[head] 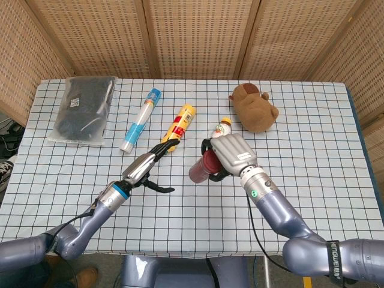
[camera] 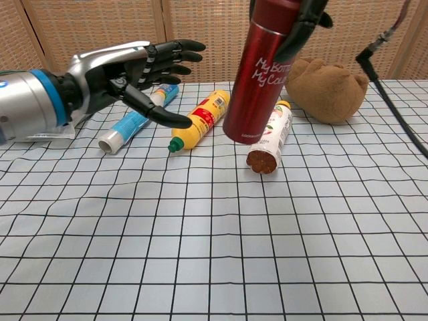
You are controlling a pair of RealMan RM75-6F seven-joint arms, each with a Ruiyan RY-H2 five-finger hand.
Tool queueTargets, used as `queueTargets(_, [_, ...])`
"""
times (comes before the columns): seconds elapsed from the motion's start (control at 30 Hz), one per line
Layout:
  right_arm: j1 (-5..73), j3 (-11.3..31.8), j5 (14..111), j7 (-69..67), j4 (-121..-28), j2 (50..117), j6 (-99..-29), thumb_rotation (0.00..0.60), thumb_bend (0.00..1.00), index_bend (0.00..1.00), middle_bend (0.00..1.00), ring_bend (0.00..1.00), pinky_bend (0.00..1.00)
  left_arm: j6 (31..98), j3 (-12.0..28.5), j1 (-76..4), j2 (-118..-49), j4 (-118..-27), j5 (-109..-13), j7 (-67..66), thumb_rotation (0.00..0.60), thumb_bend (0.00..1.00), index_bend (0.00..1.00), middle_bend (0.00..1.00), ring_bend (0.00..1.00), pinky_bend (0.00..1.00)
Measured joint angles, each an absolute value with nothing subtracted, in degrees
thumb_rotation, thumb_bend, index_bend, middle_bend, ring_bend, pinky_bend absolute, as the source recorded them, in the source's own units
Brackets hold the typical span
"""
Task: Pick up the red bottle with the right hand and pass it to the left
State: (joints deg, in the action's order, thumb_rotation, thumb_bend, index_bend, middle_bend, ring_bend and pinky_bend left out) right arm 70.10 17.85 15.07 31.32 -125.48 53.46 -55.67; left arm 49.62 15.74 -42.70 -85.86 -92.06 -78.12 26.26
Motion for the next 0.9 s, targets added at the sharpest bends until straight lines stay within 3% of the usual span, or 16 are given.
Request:
queueTargets(0.23, [73.33, 17.23, 13.19, 33.05, -122.11, 58.85, -58.84, 0.6, 0.61, 0.64, 0.62, 0.65, 0.71, 45.78, 16.15, -45.35, -88.18, -90.43, -75.24, 29.58, 0.6, 0.0, 0.0, 0.0, 0.0, 0.0])
queueTargets(0.77, [74.15, 16.41, 13.19, 32.54, -121.68, 61.02, -59.38, 0.6, 0.61, 0.64, 0.62, 0.65, 0.71, 44.32, 17.44, -49.01, -93.89, -85.97, -73.44, 33.98, 0.6, 0.0, 0.0, 0.0, 0.0, 0.0])
queueTargets(0.83, [74.13, 16.35, 13.29, 32.39, -121.69, 61.08, -59.31, 0.6, 0.61, 0.64, 0.62, 0.65, 0.71, 44.16, 17.72, -49.47, -94.87, -85.36, -72.95, 34.3, 0.6, 0.0, 0.04, 0.02, 0.04, 0.03])
queueTargets(0.9, [74.09, 16.29, 13.38, 32.31, -121.69, 60.98, -59.21, 0.6, 0.61, 0.64, 0.62, 0.65, 0.71, 43.96, 17.99, -49.96, -95.75, -84.81, -72.6, 34.68, 0.6, 0.0, 0.16, 0.12, 0.14, 0.14])
